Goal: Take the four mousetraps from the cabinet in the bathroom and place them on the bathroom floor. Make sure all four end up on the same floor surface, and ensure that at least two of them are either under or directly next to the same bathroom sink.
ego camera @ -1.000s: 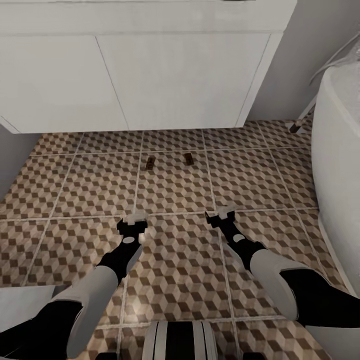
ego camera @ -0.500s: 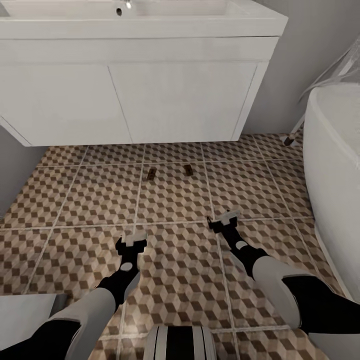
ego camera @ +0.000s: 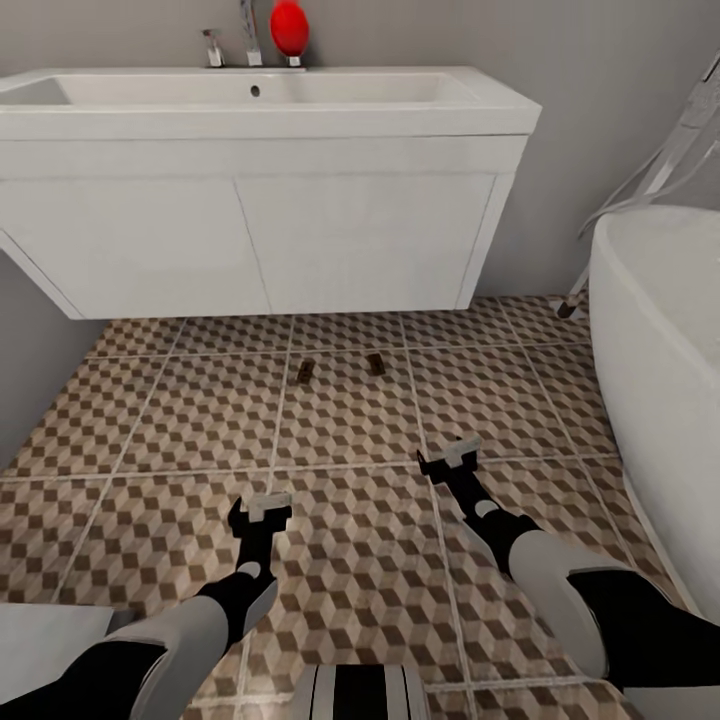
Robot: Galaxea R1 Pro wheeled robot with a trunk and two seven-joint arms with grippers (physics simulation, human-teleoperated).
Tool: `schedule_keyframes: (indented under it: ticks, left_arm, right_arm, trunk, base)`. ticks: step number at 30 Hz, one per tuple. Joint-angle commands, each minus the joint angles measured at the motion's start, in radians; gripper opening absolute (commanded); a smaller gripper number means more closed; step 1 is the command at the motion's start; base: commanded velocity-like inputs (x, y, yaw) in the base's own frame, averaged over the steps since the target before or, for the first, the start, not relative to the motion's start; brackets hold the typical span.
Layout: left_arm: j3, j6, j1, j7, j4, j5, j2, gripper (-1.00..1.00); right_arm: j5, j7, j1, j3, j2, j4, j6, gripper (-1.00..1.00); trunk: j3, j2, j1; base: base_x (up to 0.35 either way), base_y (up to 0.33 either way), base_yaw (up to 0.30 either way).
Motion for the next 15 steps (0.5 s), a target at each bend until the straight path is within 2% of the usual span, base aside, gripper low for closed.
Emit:
schedule_keyframes:
  ticks: [1,15]
  left_arm:
    - [-0.003,-0.016,0.0,0.01,0.011,-0.007,0.0,1.0]
    - [-0.003,-0.166,0.003,0.012,0.113,-0.003,0.0,1.0]
  right_arm:
    - [0.002,-0.006,0.006,0.006,0.0,0.001,-0.002,1.0]
    - [0.002,-0.006,0.039,0.004,-0.001,0.001,-0.002,1.0]
  trunk:
    - [0.005,0.0,-0.001]
    - [0.082,0.003,-0.007]
  base:
    - [0.0,0.0,0.0]
    - [0.0,0.0,0.0]
